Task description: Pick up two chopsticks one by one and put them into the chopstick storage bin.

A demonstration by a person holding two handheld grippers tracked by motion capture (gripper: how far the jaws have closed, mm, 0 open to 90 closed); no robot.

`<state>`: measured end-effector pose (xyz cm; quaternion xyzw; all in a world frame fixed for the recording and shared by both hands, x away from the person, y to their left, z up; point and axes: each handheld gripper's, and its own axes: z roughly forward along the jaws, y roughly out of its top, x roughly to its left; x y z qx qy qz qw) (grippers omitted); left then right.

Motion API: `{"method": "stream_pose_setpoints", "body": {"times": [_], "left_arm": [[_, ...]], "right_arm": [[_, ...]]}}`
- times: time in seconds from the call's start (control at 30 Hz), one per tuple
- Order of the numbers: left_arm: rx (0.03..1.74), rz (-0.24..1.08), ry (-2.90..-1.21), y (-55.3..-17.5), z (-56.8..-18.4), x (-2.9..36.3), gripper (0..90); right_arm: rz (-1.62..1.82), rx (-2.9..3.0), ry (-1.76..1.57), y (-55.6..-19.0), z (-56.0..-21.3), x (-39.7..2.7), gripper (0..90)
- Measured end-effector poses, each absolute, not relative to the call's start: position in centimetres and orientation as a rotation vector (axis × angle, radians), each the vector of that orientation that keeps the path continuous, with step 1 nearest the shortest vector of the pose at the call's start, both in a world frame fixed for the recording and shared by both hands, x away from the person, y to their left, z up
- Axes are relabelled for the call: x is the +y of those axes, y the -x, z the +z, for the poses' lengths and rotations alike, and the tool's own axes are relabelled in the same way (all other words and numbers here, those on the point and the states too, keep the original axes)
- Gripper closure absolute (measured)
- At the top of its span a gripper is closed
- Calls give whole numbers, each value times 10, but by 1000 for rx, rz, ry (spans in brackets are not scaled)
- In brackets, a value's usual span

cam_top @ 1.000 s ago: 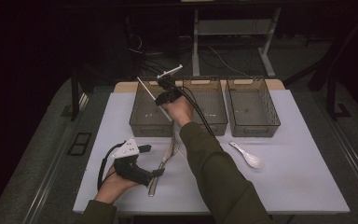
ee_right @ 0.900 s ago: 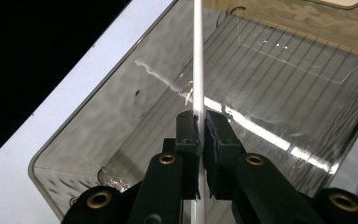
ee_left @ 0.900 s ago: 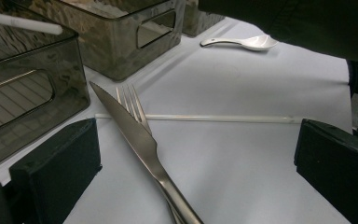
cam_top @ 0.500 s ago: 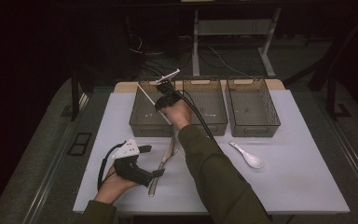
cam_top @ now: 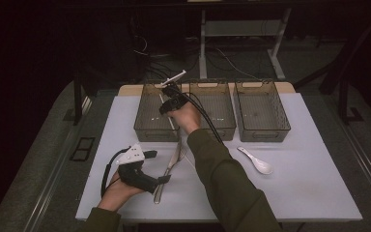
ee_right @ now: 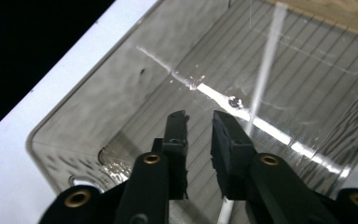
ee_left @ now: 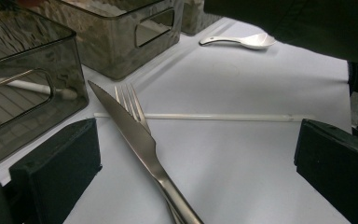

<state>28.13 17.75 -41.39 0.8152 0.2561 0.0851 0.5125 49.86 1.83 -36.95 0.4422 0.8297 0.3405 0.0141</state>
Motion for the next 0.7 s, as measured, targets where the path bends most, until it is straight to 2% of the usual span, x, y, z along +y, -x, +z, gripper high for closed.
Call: {"method": "stream_pose_setpoints", "body": {"times": [0.37,0.7], "left_arm": [[610,215,-1963,-281,-413,180,0],[612,218,-1968,-280,-413,178,0]], "right_arm": [[1147,2604,-1233,-482,-343,-8,576],[1177,2621,-1130,-461,-329,-38,502]]}}
